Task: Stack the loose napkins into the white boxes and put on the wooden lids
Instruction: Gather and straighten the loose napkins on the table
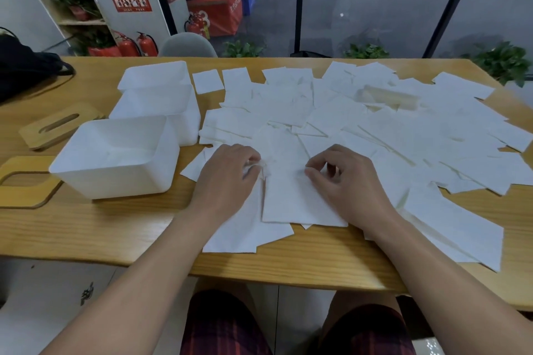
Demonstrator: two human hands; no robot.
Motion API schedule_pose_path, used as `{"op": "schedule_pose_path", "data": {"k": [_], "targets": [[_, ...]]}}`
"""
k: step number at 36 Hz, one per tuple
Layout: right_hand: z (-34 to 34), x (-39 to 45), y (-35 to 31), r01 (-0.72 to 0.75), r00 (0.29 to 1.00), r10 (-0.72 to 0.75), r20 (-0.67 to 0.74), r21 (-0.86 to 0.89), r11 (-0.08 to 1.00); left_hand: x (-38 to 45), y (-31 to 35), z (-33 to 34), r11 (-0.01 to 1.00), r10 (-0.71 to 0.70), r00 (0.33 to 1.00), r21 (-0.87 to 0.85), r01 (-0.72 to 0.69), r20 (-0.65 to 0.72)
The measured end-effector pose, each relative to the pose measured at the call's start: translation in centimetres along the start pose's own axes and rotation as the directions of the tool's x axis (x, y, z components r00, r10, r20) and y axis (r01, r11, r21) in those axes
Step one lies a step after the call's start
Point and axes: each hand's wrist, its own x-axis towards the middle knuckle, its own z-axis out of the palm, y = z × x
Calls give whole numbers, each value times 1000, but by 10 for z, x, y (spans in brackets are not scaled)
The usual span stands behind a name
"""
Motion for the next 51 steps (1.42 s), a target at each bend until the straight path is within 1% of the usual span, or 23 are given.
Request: {"op": "schedule_pose_path", "data": {"k": [6, 11, 13, 15, 17, 20, 23, 25, 26, 28, 30, 32, 34, 36, 37, 39, 42, 44, 47, 51], "targets": [[-4, -5, 6, 14, 996, -9, -84, 59, 998, 3, -5, -2, 990, 64, 998, 127, -60, -30], [-5, -7, 7, 12, 995, -8, -100, 39, 999, 5, -6, 1, 970, 136, 987, 213, -115, -88], [-5, -9, 6, 9, 995, -5, -100, 42, 999, 3, -3, 0, 967, 169, 978, 211, -141, -125], [-7, -10, 1, -8, 996, 16, -93, 92, 996, -1, 5, -3, 956, 258, 951, 190, -224, -173], [-10, -12, -6, -54, 996, 69, -64, 207, 977, -7, 19, -6, 926, 368, 903, 173, -335, -221], [-14, -13, -14, -121, 990, 141, -24, 385, 915, -16, 41, -6, 886, 462, 841, 122, -447, -280], [-18, -11, -14, -169, 984, 175, 28, 442, 881, -26, 57, -1, 846, 531, 801, 119, -520, -277], [-19, -11, -9, -159, 986, 160, 38, 461, 873, -30, 60, 3, 830, 556, 792, 105, -549, -253], [-19, -11, -7, -148, 988, 151, 31, 463, 874, -32, 60, 4, 832, 550, 800, 79, -549, -240], [-19, -13, -2, -129, 991, 135, 17, 437, 890, -34, 59, 6, 870, 479, 851, -14, -493, -216], [-22, -15, -1, -108, 993, 115, 10, 434, 894, -34, 59, 3, 929, 327, 928, -117, -350, -180], [-27, -18, -3, -74, 997, 81, 4, 454, 888, -31, 59, -2, 965, 137, 983, -206, -159, -119], [-31, -21, -6, -40, 999, 43, 5, 482, 875, -26, 61, -9, 949, -1, 999, -316, -9, -34], [-34, -23, -4, -17, 1000, 19, 0, 503, 864, -22, 63, -14, 904, -72, 997, -420, 82, 40], [-34, -24, -2, -12, 1000, 21, -11, 501, 865, -22, 64, -15, 878, -83, 995, -468, 97, 51], [-34, -26, 3, -21, 998, 46, -42, 468, 883, -25, 66, -15, 849, -91, 996, -521, 88, 19], [-31, -33, 10, -43, 990, 87, -108, 355, 934, -31, 64, -11, 845, -123, 992, -524, 103, -3], [-26, -39, 11, -48, 985, 90, -147, 267, 963, -36, 62, -8, 866, -125, 992, -487, 112, 6], [-20, -43, 11, -44, 983, 65, -172, 122, 992, -41, 58, -3, 919, -103, 995, -384, 90, -13], [-16, -43, 13, -35, 986, 39, -162, 24, 999, -45, 55, 0, 950, -86, 996, -303, 72, -35]]}}
